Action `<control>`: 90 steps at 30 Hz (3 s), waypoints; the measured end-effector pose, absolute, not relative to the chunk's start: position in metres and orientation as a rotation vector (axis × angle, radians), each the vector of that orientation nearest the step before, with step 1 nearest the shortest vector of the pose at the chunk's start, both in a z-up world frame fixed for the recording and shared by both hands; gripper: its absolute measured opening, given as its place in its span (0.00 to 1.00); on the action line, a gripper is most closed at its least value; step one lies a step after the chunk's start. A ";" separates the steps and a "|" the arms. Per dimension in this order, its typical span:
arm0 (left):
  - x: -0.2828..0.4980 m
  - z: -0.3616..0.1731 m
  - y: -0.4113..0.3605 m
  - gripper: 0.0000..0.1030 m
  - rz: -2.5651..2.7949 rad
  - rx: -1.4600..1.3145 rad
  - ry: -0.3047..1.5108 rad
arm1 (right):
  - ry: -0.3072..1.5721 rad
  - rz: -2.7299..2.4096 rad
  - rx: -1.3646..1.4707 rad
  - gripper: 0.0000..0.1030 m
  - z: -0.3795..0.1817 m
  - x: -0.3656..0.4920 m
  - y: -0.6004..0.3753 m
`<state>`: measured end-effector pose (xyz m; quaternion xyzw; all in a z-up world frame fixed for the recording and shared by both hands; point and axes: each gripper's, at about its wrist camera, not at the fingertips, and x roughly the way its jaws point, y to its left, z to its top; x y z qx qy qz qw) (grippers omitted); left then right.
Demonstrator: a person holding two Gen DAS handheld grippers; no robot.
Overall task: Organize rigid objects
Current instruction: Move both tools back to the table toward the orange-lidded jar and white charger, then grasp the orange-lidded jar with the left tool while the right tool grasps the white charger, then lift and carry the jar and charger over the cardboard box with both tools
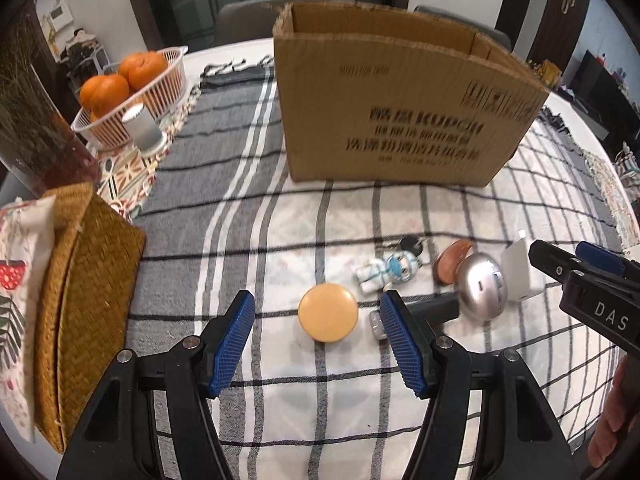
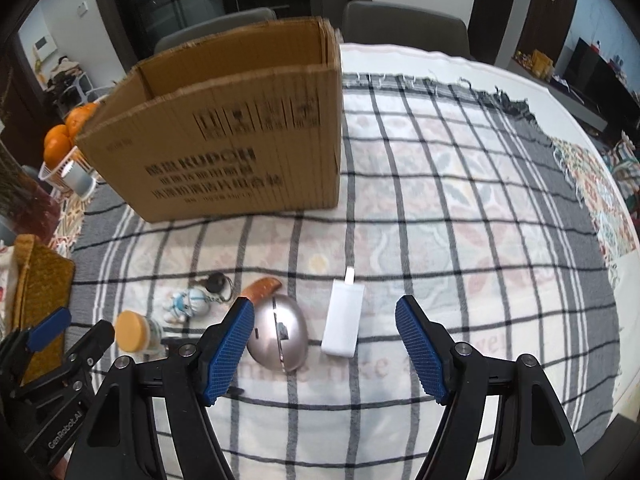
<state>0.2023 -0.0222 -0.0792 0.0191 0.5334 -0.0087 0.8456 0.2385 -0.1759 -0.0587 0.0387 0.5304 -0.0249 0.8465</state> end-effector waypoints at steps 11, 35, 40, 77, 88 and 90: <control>0.208 -0.116 -0.022 0.62 0.006 0.028 1.221 | 1.193 -0.102 0.122 0.71 -0.095 0.245 -0.183; 0.217 -0.143 -0.027 0.38 -0.004 0.001 1.248 | 1.246 -0.147 0.256 0.25 -0.135 0.253 -0.206; 0.214 -0.139 -0.025 0.38 0.002 0.021 1.225 | 1.232 -0.149 0.240 0.24 -0.134 0.252 -0.206; 0.198 -0.064 -0.048 0.38 -0.100 0.031 1.009 | 1.044 -0.050 0.279 0.24 -0.068 0.219 -0.216; 0.205 -0.029 -0.049 0.38 -0.142 0.034 0.945 | 0.974 0.000 0.265 0.24 -0.033 0.220 -0.209; 0.207 -0.021 -0.049 0.38 -0.154 0.038 0.928 | 0.953 0.009 0.263 0.24 -0.024 0.220 -0.207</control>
